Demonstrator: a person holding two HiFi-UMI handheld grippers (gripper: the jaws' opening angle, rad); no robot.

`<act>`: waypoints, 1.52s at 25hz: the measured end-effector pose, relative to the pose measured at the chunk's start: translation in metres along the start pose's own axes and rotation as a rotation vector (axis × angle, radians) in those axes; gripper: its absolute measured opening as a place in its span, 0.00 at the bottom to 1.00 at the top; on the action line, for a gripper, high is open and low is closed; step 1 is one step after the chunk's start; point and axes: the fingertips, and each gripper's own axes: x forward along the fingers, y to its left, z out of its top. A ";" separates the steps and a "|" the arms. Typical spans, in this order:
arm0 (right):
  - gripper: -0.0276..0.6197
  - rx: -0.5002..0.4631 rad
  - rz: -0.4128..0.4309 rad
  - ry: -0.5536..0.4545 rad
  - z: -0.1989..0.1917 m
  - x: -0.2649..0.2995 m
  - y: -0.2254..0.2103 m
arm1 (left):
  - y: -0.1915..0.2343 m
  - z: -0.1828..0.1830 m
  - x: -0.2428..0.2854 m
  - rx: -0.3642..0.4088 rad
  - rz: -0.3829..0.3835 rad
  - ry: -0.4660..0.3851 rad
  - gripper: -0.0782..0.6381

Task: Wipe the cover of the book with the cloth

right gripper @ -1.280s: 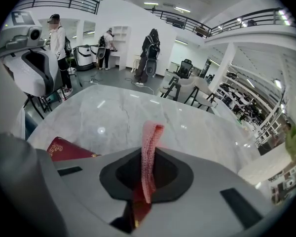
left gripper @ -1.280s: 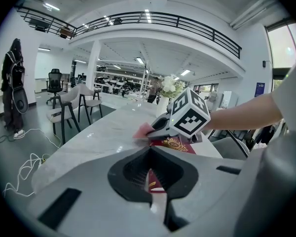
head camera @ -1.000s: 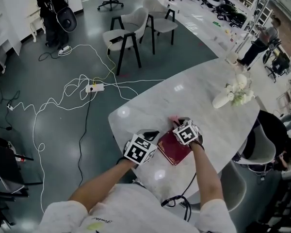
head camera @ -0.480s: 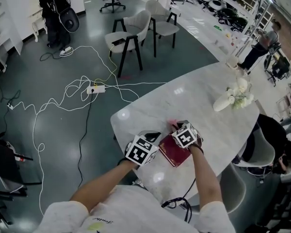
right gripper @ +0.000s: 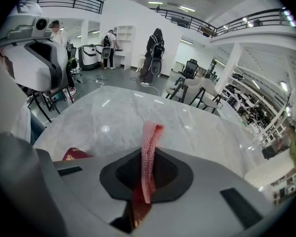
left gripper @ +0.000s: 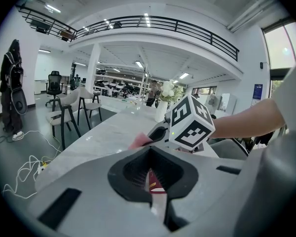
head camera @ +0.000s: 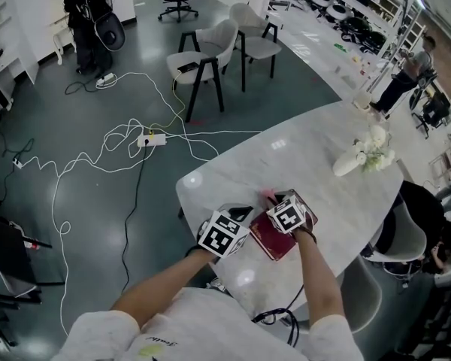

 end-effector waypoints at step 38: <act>0.07 0.003 0.022 -0.014 0.022 -0.008 0.054 | -0.004 -0.003 -0.031 0.011 -0.029 -0.018 0.12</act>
